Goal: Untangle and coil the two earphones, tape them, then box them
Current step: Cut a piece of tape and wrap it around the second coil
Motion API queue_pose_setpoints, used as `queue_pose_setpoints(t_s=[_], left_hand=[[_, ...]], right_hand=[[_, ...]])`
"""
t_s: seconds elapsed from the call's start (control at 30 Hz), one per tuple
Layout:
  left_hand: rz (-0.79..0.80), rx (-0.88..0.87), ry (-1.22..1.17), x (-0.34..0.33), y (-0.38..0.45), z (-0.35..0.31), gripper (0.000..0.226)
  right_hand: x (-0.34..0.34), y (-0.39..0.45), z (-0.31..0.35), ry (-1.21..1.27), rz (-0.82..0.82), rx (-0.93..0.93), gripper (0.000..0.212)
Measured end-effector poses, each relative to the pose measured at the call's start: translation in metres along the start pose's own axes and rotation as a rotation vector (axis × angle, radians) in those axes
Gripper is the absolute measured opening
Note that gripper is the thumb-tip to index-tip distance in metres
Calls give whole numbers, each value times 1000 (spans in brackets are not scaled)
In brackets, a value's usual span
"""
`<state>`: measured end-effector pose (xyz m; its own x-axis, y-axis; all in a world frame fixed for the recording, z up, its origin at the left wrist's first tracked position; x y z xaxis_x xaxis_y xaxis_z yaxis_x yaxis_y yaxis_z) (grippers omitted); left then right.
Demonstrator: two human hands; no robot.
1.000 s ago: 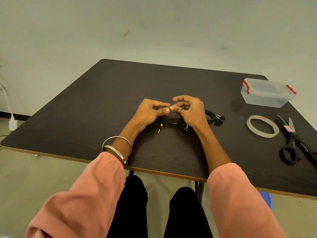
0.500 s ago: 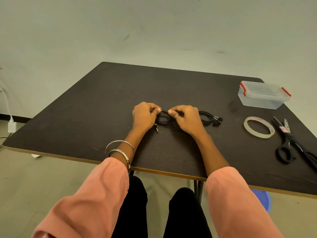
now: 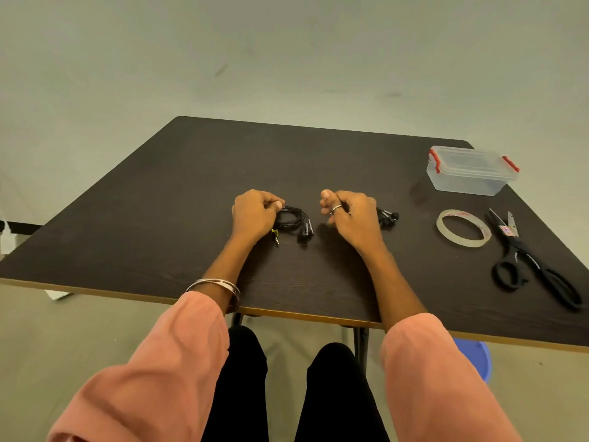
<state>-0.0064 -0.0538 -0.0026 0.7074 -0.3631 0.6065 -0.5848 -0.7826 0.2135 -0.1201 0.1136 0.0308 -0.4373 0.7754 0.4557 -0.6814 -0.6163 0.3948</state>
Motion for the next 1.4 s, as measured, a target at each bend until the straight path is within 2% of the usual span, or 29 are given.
queue_pose_setpoints(t_s=[0.1, 0.17, 0.27, 0.33, 0.4, 0.5, 0.57, 0.67, 0.8, 0.9, 1.03, 1.17, 1.4], left_hand=[[-7, 68, -10, 4, 0, -1, 19], [-87, 80, 47, 11, -4, -13, 17], [-241, -22, 37, 16, -14, -48, 15], [-184, -123, -80, -1, -21, -80, 16], [-40, -198, -199, -28, -30, -112, 16], [142, -269, -269, -72, -48, -148, 17], [239, -291, -263, -103, -59, -161, 19], [300, -337, -172, -138, -71, -172, 26], [212, -415, 70, -157, -74, -182, 33], [78, -510, 256, -160, -72, -196, 31], [66, -507, 440, -174, -63, -203, 28], [64, -477, 457, -179, -55, -203, 24], [99, -427, 384, -161, -49, -190, 21]], right_hand=[[44, -7, -7, 119, -195, -54, 31], [79, -13, -20, 134, -297, -103, 27], [133, -24, -48, 26, -426, -195, 19], [166, -30, -63, -120, -497, -271, 12], [189, -35, -72, -227, -510, -336, 13], [205, -40, -77, -359, -443, -340, 19], [200, -40, -78, -443, -342, -285, 20], [185, -38, -85, -593, -198, -217, 28], [172, -36, -87, -948, -64, -201, 33], [170, -36, -85, -1006, -34, -186, 31], [167, -37, -90, -1047, 10, -180, 30], [168, -37, -91, -1052, -17, -148, 29], [167, -33, -99, -1057, -16, -221, 29]])
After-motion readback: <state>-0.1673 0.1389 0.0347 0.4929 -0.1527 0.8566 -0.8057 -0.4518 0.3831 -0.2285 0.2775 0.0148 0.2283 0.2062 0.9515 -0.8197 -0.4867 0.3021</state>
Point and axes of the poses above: each hand's wrist, its own y-axis towards the middle knuckle, its own x-axis out of the back of the hand, z = x × y, the point moved 8 cm from there along y, towards the middle knuckle, and after that the axes turned 1 degree about -z, right-handed, at the moved point
